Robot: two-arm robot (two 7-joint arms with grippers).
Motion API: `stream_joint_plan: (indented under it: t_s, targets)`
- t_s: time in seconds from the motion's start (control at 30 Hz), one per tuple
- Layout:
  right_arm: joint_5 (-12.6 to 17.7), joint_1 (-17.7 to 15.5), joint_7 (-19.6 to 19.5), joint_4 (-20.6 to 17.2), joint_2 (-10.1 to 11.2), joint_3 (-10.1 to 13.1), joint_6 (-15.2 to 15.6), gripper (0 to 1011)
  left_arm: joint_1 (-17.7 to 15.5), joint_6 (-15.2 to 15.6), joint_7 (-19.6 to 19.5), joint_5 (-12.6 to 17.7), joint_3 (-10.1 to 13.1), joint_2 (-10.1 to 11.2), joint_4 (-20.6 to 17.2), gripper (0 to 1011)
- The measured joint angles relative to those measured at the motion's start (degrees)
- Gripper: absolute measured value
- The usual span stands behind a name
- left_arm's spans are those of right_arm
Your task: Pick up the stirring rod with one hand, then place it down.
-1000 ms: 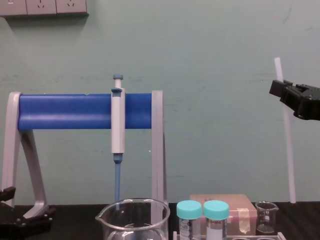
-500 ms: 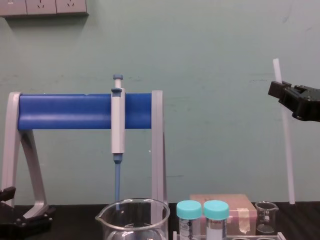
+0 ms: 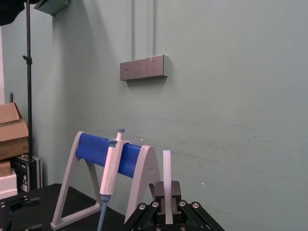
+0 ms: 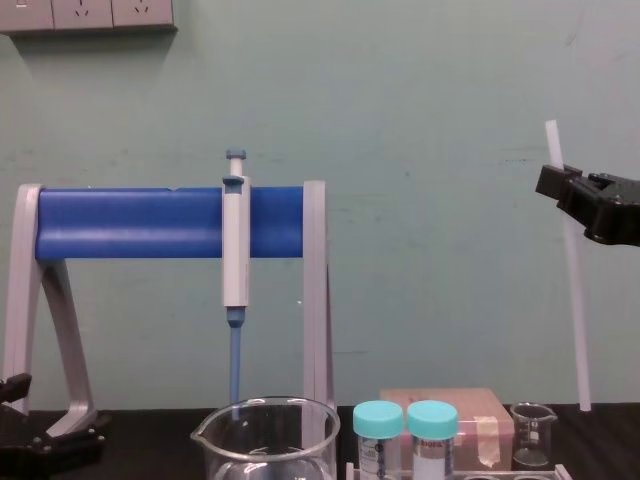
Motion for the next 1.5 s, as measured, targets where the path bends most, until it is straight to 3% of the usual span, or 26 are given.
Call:
stream_joint_plan:
  t_s: [1.03,1.5]
  targets:
    - [0.35,0.89,0.81,0.9,-0.28,-1.16,0.55,71,0.0,0.0,0.0,0.0,0.0,0.0,0.0,1001]
    - [1.22,1.77,2.47,4.16,-1.31,-4.23,1.22,71,0.0,0.0,0.0,0.0,0.0,0.0,0.0,1000]
